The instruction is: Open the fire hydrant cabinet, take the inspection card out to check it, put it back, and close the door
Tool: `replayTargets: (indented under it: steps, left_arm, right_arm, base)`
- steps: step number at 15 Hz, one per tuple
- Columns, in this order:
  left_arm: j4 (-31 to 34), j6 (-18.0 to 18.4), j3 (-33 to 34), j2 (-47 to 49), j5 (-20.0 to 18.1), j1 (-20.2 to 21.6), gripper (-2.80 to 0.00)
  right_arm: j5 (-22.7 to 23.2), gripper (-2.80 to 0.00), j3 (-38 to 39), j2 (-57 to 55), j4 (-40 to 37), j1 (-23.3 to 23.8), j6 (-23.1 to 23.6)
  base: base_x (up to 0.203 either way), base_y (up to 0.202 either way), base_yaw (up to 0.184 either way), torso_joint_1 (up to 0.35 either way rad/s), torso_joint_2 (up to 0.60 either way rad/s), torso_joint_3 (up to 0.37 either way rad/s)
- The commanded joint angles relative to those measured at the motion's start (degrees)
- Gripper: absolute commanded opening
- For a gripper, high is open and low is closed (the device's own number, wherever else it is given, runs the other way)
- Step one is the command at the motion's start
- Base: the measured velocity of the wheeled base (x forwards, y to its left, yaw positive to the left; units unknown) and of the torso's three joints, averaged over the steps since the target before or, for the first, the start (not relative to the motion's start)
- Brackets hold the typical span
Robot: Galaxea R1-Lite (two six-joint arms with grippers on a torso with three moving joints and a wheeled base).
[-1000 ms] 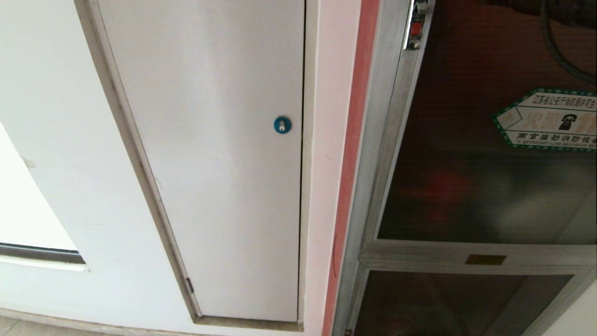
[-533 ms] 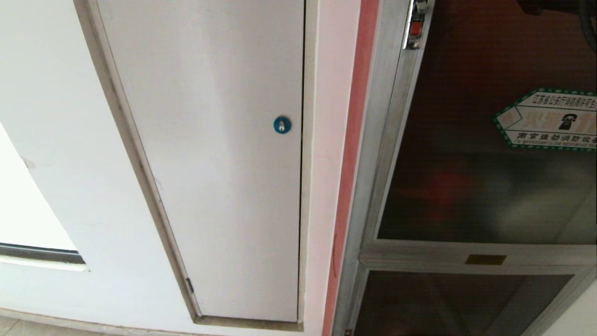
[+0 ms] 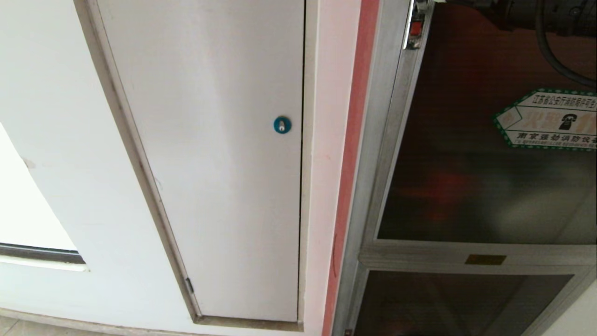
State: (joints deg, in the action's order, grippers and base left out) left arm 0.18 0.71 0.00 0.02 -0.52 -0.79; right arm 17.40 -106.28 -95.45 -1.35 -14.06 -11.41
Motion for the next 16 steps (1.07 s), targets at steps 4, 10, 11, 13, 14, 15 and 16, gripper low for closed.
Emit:
replayTargets:
  steps: [4,10,11,13,14,15,16]
  left_arm:
    - [-0.01,0.0,0.0,-0.02,-0.01,0.0,-2.8]
    - [-0.01,0.0,0.0,0.04,-0.01,0.0,-2.8]
    - [-0.01,0.0,0.0,-0.02,-0.01,0.0,-2.8]
    - [-0.01,0.0,0.0,0.03,-0.01,0.0,-2.8]
    - [-0.01,0.0,0.0,-0.02,-0.01,0.0,-2.8]
    - [-0.01,0.0,0.0,-0.02,-0.01,0.0,-2.8]
    - [-0.01,0.0,0.0,0.06,-0.01,0.0,-2.8]
  right_arm:
    - [0.44,-2.8,0.02,-0.88,-0.06,0.08,-0.02]
    - [0.52,-2.8,0.28,-2.72,0.03,1.96,-0.1]
    - [0.53,-2.8,0.55,-3.01,-0.01,2.32,-0.11]
    - [0.53,-2.8,0.72,-3.18,-0.06,2.77,-0.11]
    - [0.53,-2.8,0.63,-3.42,-0.06,2.98,-0.02]
    - [0.65,-2.8,0.5,-3.58,-0.13,2.98,-0.02]
    - [0.88,-2.8,0.37,-3.78,-0.15,2.98,-0.02]
  base:
    - [0.0,0.0,0.0,0.0,0.0,0.0]
    - [0.0,0.0,0.0,0.0,0.0,0.0]
    - [0.0,0.0,0.0,0.0,0.0,0.0]
    - [0.0,0.0,0.0,0.0,0.0,0.0]
    - [0.0,0.0,0.0,0.0,0.0,0.0]
    - [0.0,0.0,0.0,0.0,0.0,0.0]
    - [0.0,0.0,0.0,0.0,0.0,0.0]
